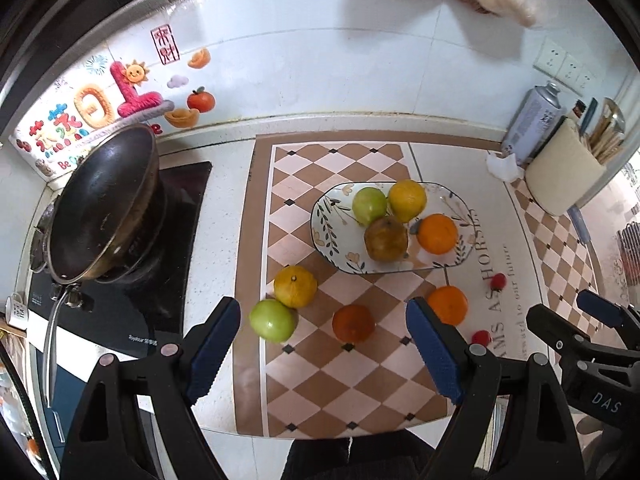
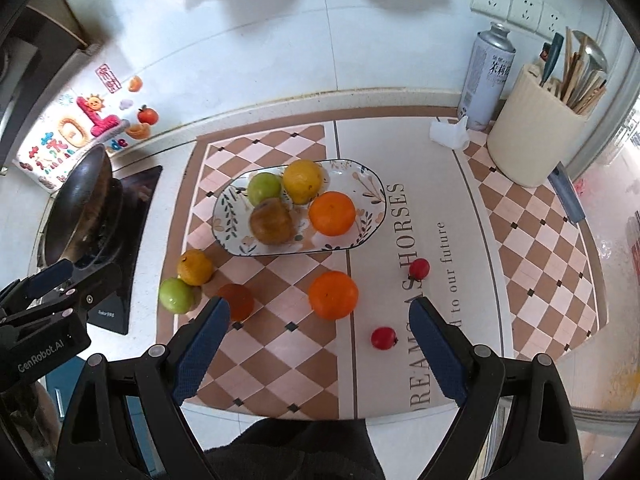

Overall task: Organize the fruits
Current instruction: 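Lift both tools back from the plate, then grasp the red-brown orange with the left tool while the right tool grasps another orange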

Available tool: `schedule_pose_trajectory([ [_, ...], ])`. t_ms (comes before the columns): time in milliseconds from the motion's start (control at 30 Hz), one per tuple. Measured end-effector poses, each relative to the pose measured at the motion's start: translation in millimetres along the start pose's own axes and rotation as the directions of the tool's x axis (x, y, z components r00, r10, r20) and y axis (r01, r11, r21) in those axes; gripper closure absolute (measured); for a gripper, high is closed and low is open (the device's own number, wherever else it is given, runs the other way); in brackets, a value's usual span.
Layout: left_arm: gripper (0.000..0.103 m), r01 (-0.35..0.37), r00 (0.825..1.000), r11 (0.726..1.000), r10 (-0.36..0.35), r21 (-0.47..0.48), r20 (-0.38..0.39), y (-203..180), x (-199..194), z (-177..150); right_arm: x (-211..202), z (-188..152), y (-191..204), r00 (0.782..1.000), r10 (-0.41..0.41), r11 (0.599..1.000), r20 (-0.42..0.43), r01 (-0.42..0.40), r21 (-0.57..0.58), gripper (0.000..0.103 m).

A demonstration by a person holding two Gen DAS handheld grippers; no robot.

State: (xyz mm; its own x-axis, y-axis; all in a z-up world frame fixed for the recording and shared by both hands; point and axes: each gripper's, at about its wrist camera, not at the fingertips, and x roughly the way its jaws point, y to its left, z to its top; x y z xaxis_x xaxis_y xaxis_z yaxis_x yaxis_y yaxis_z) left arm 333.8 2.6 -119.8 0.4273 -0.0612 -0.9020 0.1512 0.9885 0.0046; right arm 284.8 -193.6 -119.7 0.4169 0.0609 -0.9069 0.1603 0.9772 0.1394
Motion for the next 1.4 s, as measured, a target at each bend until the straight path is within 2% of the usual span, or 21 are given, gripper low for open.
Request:
schedule_pose_trajectory([
  [367, 0.018, -0.014, 0.998, 1.000, 0.014, -0.009, 0.064, -1.2, -38.5, -19.0, -36.7, -11.4, 2.9, 0.998, 0.019, 1.000, 0.058, -0.018, -0.018, 0.010],
  [767, 0.017, -0.018, 0.997, 0.999, 0.021, -0.042, 0.070, 2.3, -35.1, -16.8, -29.9, 1.5, 6.9, 0.997, 0.048, 0.999, 0.063, -0.046, -0.025, 0.010],
  [800, 0.009, -0.020, 0.998, 0.999, 0.023, -0.046, 0.062, 3.2, -31.1, -14.9, -26.6, 3.0, 5.3, 0.997, 0.051, 0.999, 0.058, -0.050, -0.020, 0.010],
  [867, 0.003, -0.024, 0.999, 0.998, 0.027, -0.051, 0.043, 6.1, -20.4, -11.9, -11.1, 7.7, -1.5, 0.997, 0.064, 0.998, 0.029, -0.064, -0.001, 0.010],
  [1033, 0.003, -0.051, 0.998, 0.996, 0.049, -0.074, -0.033, 15.1, 21.5, -6.7, 42.2, 13.7, -23.3, 0.994, 0.088, 0.995, -0.065, -0.085, 0.050, 0.010],
  [1100, 0.003, -0.046, 0.995, 0.995, 0.037, -0.094, -0.098, 19.4, 45.5, -7.5, 64.3, 12.9, -31.5, 0.992, 0.083, 0.995, -0.096, -0.077, 0.063, 0.010],
  [1267, 0.003, -0.009, 0.969, 0.993, -0.020, -0.117, -0.245, 16.3, 102.7, -14.6, 121.0, 8.6, -45.9, 0.979, 0.096, 0.993, -0.177, -0.083, 0.081, 0.010],
  [1400, 0.003, -0.007, 0.948, 0.996, -0.021, -0.088, -0.317, 4.6, 134.3, -16.5, 162.3, 5.7, -50.1, 0.962, 0.137, 0.988, -0.235, -0.116, 0.102, 0.013],
])
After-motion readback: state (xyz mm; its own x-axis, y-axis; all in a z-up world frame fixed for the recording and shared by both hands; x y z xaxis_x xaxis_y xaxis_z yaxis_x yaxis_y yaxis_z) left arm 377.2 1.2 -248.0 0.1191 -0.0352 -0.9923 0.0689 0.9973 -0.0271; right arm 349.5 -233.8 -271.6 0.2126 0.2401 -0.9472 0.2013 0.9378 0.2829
